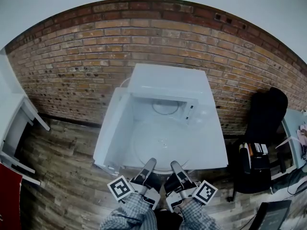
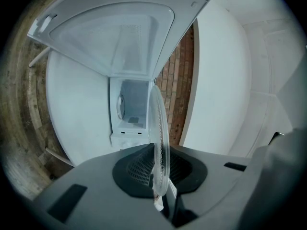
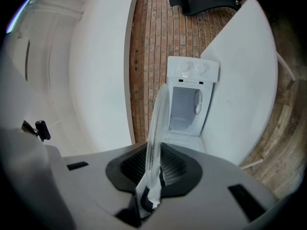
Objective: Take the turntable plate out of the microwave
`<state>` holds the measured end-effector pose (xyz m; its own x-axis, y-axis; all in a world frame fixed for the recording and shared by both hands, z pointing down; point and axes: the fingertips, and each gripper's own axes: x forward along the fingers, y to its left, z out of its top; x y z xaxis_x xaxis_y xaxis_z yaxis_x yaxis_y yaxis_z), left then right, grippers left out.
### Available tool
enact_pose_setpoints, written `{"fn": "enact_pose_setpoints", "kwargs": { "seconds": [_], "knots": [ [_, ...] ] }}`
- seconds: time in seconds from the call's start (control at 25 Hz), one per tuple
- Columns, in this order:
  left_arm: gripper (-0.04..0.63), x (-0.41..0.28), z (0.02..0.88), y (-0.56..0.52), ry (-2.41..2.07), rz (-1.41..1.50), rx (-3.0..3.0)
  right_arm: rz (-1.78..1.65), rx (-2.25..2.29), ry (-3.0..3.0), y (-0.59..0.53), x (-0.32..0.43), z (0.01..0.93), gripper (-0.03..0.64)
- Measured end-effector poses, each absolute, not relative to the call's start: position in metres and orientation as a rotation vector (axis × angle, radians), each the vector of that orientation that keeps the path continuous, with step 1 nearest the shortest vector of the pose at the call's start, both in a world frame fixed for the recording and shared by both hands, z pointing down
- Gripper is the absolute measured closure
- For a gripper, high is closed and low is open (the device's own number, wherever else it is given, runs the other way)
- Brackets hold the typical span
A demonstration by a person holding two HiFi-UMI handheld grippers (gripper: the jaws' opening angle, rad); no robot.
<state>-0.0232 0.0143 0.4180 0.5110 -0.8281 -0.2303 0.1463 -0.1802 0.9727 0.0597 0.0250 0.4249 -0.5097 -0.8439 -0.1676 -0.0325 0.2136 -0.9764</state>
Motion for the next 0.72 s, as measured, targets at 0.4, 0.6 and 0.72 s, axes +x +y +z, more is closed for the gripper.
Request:
{"fn": "enact_pose_setpoints", "kwargs": {
  "seconds": [0.4, 0.6, 0.72],
  "knots": [
    [0.555, -0.0234, 0.4191, 0.0097, -0.618, -0.965, 1.510, -1.378, -0.827, 1.731, 0.0214, 0.0598, 0.4263, 0.558],
    [0.555, -0.0239, 0.4193, 0.0080, -0.619, -0.963, 1.499, -1.370, -0.825, 1.738, 0.0188, 0.0592, 0.4253, 0.558],
    [0.554, -0.0256, 0.4184, 0.0053, -0.625, -0.965, 1.498, -1.364, -0.814, 1.746, 0.0149, 0.0577, 0.4223, 0.558]
  ]
}}
